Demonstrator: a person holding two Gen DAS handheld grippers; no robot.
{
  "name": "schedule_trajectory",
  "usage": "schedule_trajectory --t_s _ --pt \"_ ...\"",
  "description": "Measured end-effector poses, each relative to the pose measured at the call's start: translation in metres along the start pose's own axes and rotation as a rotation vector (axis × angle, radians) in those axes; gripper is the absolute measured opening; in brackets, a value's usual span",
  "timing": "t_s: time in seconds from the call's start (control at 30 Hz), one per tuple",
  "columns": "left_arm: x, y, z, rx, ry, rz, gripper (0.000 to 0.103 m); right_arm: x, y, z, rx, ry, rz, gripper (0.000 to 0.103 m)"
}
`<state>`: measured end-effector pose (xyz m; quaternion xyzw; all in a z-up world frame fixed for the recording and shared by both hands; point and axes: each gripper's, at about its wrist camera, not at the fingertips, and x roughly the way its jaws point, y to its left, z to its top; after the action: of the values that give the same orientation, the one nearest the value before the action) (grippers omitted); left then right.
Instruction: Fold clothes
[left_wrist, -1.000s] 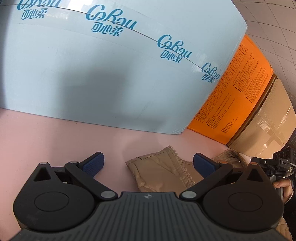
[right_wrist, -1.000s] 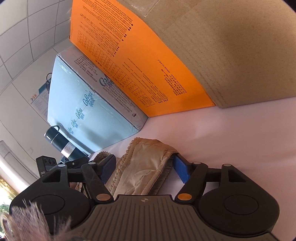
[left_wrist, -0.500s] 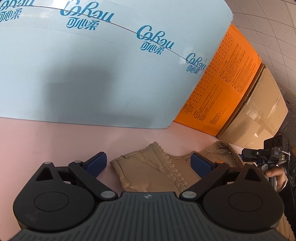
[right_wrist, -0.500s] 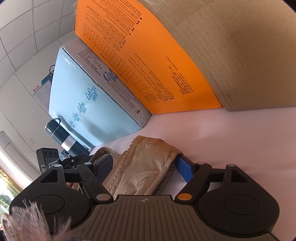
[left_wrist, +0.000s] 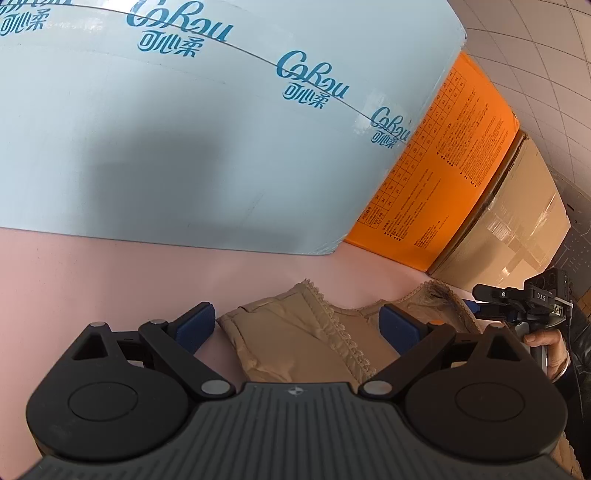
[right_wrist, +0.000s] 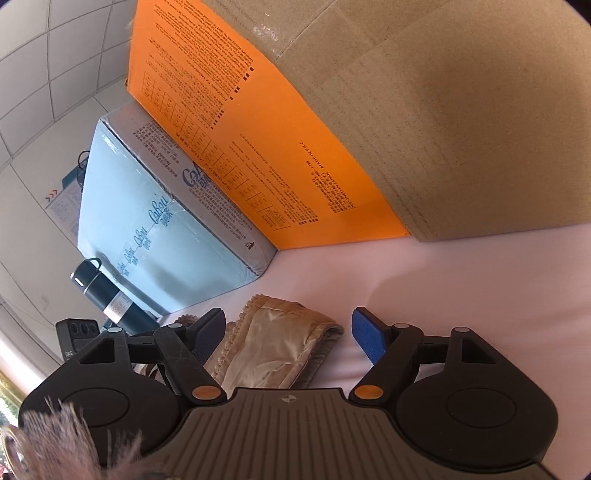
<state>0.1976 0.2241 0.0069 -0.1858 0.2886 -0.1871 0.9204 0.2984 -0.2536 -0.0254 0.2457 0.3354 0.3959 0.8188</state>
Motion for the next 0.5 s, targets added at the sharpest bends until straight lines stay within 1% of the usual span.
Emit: schedule_trajectory --t_s 0.1,0.17,0.3,0.43,0.47,0.5 --pt "0.0 0.0 0.0 0.004 0.003 0.004 0.095 0.005 0.002 0.0 -0.033 0.012 -0.005 0.08" --pt "0.001 -0.002 0.0 0.011 0.005 0.01 0.095 0.009 0.005 0.0 -0.06 0.023 -0.006 0.088" --pt "0.004 -0.006 0.001 0.031 0.011 0.027 0.095 0.013 0.008 0.0 -0.092 0.039 -0.013 0.091" --pt "0.007 -0.018 0.0 0.107 0.024 0.09 0.093 0.014 0.012 -0.002 -0.118 0.046 -0.036 0.091" --pt "0.007 -0.021 -0.001 0.122 0.024 0.106 0.08 0.015 0.014 -0.002 -0.128 0.048 -0.049 0.088" --pt "0.007 -0.023 -0.002 0.138 0.023 0.122 0.06 0.015 0.016 -0.002 -0.14 0.048 -0.069 0.082"
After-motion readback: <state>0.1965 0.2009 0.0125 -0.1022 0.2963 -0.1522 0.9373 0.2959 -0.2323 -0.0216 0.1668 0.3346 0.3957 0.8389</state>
